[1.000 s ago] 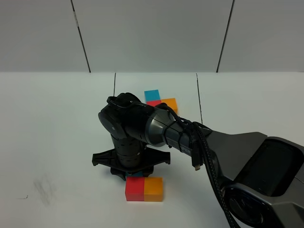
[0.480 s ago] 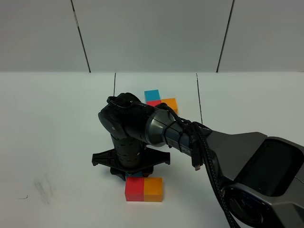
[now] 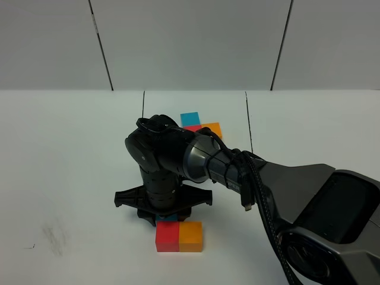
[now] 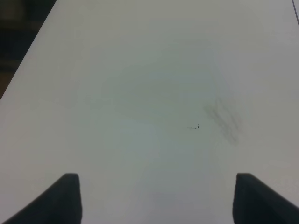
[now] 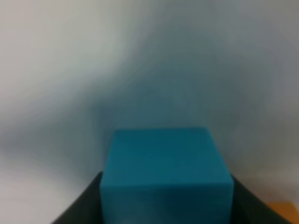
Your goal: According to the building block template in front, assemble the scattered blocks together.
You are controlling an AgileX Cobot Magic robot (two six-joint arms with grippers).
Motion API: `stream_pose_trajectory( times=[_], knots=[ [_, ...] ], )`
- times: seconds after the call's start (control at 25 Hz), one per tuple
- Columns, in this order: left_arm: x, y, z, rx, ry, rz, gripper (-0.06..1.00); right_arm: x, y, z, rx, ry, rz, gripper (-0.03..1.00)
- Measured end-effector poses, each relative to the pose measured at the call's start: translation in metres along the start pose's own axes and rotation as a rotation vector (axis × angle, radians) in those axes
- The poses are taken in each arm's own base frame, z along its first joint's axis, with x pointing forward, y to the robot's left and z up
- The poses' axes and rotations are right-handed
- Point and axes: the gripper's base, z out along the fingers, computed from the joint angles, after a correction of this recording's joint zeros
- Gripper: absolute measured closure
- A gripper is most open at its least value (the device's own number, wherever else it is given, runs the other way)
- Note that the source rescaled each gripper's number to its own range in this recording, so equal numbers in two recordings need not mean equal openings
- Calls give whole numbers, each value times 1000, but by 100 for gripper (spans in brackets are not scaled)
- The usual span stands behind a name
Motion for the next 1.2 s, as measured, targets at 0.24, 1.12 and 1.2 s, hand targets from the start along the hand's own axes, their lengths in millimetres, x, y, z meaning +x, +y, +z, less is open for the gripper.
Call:
stream_pose_trajectory(
  times=[0.24,1.12,1.2],
  knots=[
    [0,0,0,0,0,1,31,-2,4,4,-39,-16,-72,40],
    [0,0,0,0,0,1,31,-98,-93,-167,28,-482,-260,7],
    [0,0,0,0,0,1,31,-109,-123,-189,51,-522,-264,7]
  ],
)
